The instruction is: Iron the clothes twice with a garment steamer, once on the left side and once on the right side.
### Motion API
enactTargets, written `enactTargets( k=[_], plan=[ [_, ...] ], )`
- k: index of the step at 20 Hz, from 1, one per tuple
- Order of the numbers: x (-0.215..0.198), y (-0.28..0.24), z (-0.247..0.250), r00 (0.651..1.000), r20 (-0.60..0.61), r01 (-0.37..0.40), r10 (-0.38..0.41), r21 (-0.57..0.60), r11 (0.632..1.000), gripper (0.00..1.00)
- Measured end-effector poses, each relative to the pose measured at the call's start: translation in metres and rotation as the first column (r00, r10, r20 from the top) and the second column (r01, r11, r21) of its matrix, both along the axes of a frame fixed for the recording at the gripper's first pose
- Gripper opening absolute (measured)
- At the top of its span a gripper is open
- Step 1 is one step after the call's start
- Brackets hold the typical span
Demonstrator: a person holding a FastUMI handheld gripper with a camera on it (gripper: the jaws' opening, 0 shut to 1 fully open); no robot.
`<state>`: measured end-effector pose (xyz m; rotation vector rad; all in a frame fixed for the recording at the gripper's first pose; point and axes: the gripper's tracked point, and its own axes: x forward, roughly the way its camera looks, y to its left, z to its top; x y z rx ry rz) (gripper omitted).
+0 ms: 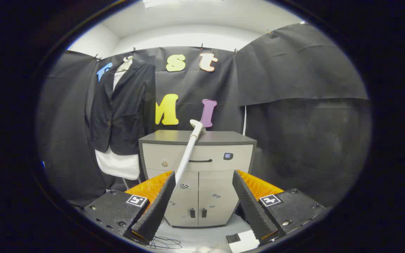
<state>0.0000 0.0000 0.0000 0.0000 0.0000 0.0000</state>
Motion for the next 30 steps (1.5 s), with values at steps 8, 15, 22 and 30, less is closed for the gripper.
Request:
enactTargets(
  k=[8,15,22,30],
  plan=[
    [0.001,0.015,0.001,1.000,0.002,-0.005,0.005,-0.016,1.000,1.00],
    [0.006,0.017,0.027,1.000,0.018,0.011,-0.011,-0.002,1.000,1.00],
    [0.047,0.013,0.099,0.998,0.056,0.030,-0.030,-0.004,1.000,1.00],
    [0.163,0.024,0.173,1.000,0.020,-0.009,0.008,0.034,0.999,1.00]
  ],
)
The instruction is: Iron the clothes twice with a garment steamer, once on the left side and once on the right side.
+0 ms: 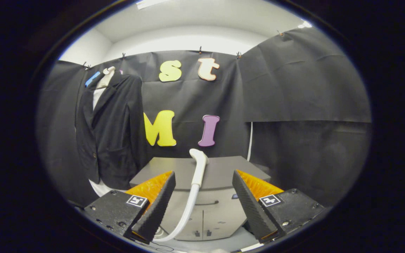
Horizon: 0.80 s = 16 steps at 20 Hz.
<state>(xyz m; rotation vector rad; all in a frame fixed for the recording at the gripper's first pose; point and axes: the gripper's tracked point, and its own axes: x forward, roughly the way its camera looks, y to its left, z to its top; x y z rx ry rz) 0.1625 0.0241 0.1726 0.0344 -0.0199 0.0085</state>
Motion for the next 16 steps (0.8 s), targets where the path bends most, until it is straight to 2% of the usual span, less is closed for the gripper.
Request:
enactTargets(
  k=[8,13,16],
  plan=[
    [0.148,0.010,0.031,0.995,-0.098,-0.024,0.024,-0.001,1.000,1.00],
    [0.224,0.017,0.015,0.982,-0.186,-0.039,0.033,-0.029,0.999,1.00],
    [0.255,0.014,-0.010,0.961,-0.275,-0.038,0.033,-0.013,0.999,1.00]
  ],
)
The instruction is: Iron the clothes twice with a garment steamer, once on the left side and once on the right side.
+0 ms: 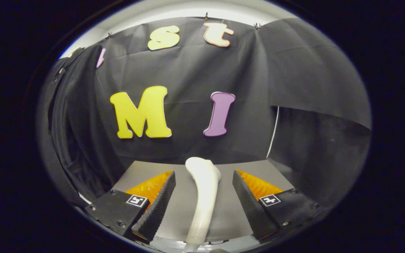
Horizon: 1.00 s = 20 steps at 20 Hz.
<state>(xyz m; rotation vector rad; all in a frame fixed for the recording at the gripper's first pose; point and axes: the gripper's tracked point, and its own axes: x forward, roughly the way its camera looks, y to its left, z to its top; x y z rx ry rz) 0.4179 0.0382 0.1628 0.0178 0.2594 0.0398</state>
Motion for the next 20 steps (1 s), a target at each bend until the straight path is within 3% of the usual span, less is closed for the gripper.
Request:
enactTargets(
  k=[4,9,15,18,20],
  plan=[
    [0.034,-0.007,-0.037,0.990,-0.141,0.021,-0.018,0.020,1.000,1.00],
    [0.046,-0.003,-0.062,0.972,-0.233,0.018,-0.020,-0.012,1.000,0.97],
    [0.045,-0.005,-0.085,0.943,-0.333,0.023,-0.026,-0.014,1.000,0.71],
    [0.042,-0.001,-0.090,0.934,-0.357,0.018,-0.007,0.028,0.999,0.63],
    [0.041,-0.002,-0.087,0.931,-0.364,0.036,-0.025,0.024,0.999,0.52]
  ],
)
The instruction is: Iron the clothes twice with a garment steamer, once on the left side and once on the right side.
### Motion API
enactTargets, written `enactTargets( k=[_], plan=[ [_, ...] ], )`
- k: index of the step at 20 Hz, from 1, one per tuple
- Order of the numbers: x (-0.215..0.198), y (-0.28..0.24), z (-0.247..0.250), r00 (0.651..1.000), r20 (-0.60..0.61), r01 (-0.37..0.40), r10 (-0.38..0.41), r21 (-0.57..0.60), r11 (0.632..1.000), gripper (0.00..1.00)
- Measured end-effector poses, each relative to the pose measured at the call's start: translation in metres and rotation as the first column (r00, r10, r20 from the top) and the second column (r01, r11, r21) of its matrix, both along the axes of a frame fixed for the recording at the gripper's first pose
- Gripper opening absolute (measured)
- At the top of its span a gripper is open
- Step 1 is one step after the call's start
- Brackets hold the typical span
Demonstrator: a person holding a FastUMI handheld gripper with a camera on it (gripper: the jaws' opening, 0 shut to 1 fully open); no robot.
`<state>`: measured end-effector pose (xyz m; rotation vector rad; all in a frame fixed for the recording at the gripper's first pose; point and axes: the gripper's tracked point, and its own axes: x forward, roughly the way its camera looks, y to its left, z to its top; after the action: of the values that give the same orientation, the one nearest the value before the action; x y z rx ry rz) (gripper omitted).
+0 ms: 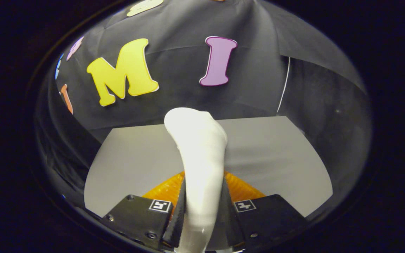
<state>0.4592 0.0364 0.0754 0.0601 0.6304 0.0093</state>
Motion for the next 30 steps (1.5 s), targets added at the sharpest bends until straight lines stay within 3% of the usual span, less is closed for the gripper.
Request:
enactTargets(
  k=[6,10,13,20,30],
  plan=[
    [-0.003,0.011,0.004,1.000,-0.022,-0.004,0.007,0.134,0.991,0.42],
    [-0.003,0.010,0.022,0.998,0.050,-0.036,0.028,0.170,0.985,0.39],
    [-0.024,0.011,0.046,0.989,0.147,-0.051,0.029,0.149,0.987,0.38],
    [-0.095,0.027,0.104,0.930,0.355,-0.149,0.095,0.127,0.981,0.38],
    [-0.203,0.099,0.222,0.825,0.561,-0.112,0.067,0.047,0.993,0.37]
  ],
)
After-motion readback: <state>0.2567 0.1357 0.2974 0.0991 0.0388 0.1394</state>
